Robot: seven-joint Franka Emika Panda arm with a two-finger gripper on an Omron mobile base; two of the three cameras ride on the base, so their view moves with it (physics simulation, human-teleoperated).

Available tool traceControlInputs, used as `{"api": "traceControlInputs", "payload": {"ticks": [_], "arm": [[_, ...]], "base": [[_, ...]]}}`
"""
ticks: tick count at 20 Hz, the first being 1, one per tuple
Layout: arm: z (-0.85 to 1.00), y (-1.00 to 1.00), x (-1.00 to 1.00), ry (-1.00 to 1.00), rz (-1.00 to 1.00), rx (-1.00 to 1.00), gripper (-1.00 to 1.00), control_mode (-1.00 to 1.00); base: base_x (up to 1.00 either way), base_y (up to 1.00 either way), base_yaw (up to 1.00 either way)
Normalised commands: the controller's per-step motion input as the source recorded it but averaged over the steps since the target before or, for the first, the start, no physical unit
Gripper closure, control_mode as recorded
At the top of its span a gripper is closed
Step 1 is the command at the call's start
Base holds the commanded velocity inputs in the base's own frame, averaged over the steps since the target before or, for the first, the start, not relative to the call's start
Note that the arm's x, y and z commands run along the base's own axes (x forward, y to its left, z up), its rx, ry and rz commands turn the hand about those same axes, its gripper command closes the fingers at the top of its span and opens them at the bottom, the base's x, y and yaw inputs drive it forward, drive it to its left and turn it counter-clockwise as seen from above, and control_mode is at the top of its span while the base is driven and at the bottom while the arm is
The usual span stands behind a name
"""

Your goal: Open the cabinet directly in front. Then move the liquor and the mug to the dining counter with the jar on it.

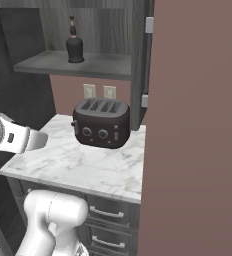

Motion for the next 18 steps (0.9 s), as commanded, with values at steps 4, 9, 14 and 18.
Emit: {"api": "traceControlInputs", "payload": {"ticks": [4, 9, 14, 18], "arm": [[0.0, 0.0, 0.0, 0.0, 0.0, 0.0, -1.0, 1.0], [0.6, 0.25, 0.04, 0.2, -0.01, -0.01, -1.0, -1.0], [1.0, 0.45, -0.14, 0.22, 0.0, -0.08, -1.0, -1.0], [0.83, 0.08, -0.45, 0.0, 0.12, -0.05, -1.0, -1.0]], "base": [[0.9, 0.12, -0.06], [0.17, 0.12, -0.01], [0.0, 0.0, 0.0], [0.0, 0.0, 0.0]]}}
